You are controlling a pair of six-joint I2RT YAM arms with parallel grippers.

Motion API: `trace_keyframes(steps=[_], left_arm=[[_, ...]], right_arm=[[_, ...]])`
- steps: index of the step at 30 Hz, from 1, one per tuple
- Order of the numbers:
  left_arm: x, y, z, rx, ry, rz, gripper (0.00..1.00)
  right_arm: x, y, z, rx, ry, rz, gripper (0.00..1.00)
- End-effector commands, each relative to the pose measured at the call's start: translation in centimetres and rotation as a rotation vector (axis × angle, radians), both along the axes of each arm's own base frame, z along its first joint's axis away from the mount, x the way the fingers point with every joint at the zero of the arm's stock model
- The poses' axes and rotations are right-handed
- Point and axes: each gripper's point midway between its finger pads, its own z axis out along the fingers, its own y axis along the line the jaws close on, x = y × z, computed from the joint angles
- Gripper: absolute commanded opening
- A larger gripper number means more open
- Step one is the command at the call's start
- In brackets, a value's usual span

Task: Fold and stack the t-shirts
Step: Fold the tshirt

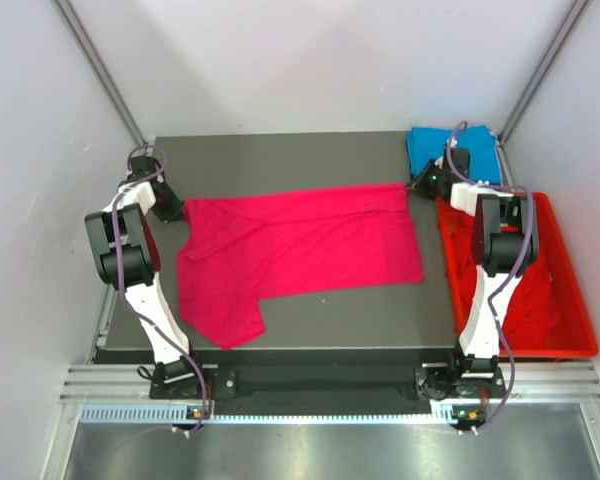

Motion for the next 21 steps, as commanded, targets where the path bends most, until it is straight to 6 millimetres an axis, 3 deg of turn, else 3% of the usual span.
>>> trace_keyframes(steps=[1,7,11,12,16,21], left_arm=[[-0.5,0.6,0.9,0.005,0.012,0.035,0.00],[-0.2,1.7,1.2,0.032,0.005,0.081,0.00],[0.6,1.3,2.4,0.017,-0.031,0.044,0.00],[0.4,0.9,2.7,0.009,-0.027,0.028,0.08],[-0.2,1.5,4.6,0.058,-0.047,0.025,0.29],[-1.8,1.4,5.7,0.098,-0.047,0.016,0.33]], right_arm=[[1.3,-1.6,4.2,-0.015,-0.113,-0.045,0.00],[0.8,-2.7,3.8,-0.049,-0.089,-0.103,0.00],[1.0,-2.0,4.3,-0.026,-0.113,-0.068,0.00],[1.0,-1.3,4.7,-0.003,-0.122,-0.034,0.00],[1.0,-0.2,6.4,0.000,-0.155,0.009,0.26],[0.0,0.8,8.7,-0.003,-0.169,0.035,0.36]])
